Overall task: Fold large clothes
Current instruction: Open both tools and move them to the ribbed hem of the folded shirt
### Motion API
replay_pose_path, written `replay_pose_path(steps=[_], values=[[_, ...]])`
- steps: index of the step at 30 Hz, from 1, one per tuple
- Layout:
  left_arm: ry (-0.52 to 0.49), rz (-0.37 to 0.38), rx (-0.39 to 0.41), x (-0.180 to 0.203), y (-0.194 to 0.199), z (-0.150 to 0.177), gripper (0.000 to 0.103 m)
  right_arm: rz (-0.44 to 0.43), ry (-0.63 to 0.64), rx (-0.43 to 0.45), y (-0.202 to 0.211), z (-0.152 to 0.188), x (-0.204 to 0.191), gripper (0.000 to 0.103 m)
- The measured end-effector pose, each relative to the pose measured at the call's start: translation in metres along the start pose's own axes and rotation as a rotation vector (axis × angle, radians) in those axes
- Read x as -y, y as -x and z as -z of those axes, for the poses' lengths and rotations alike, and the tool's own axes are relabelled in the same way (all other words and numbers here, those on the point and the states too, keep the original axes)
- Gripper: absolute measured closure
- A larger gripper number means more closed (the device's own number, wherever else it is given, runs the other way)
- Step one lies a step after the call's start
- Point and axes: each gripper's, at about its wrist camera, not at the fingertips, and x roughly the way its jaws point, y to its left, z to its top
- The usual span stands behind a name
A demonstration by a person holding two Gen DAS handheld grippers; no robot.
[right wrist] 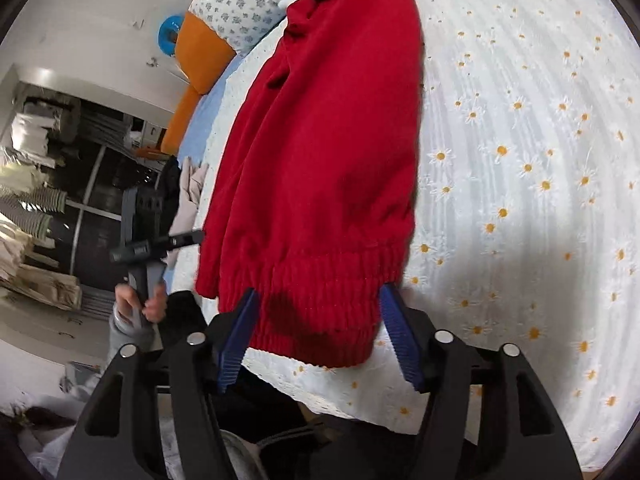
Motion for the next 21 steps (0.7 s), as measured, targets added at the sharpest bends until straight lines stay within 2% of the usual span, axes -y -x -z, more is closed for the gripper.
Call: replay_pose_path(steps=[2,5,8,12,14,15,16,18,20,21], values=[[0.008,0.043,0.002,0.005,-0.001,0.010,0.012,-0.005,-0.013,-0.004,0.000,-0.001,-0.001,0.037],[-0.014,0.010,-0.013,0.012,-0.008,0.022,0.011,0.045,-0.043,-0.064,-0.008,-0.002,0.008,0.034],[-0.005,0.015,-0.004,0.014,-0.008,0.025,0.011,0.019,-0.058,-0.087,-0.021,-0.003,0.003,0.034],[0.009,0.018,-0.014,0.007,-0.003,0.026,0.011,0.011,-0.093,-0.111,-0.029,-0.008,0.004,0.029],[0.027,0.059,-0.037,0.005,-0.003,0.026,0.011,0.007,-0.110,-0.119,-0.029,-0.008,0.006,0.029],[0.045,0.107,-0.055,0.021,-0.004,0.027,0.014,0.005,-0.111,-0.123,-0.029,-0.009,0.003,0.030],[0.071,0.173,-0.083,0.020,-0.005,0.027,0.019,-0.001,-0.115,-0.127,-0.028,-0.010,0.002,0.034],[0.078,0.168,-0.106,0.026,-0.005,0.028,0.025,0.012,-0.099,-0.137,-0.031,-0.010,-0.001,0.041],[0.073,0.160,-0.109,0.027,-0.006,0.028,0.030,-0.003,-0.107,-0.149,-0.031,-0.011,-0.003,0.053],[0.086,0.171,-0.107,0.025,-0.005,0.028,0.037,-0.015,-0.120,-0.154,-0.029,-0.012,-0.003,0.055]])
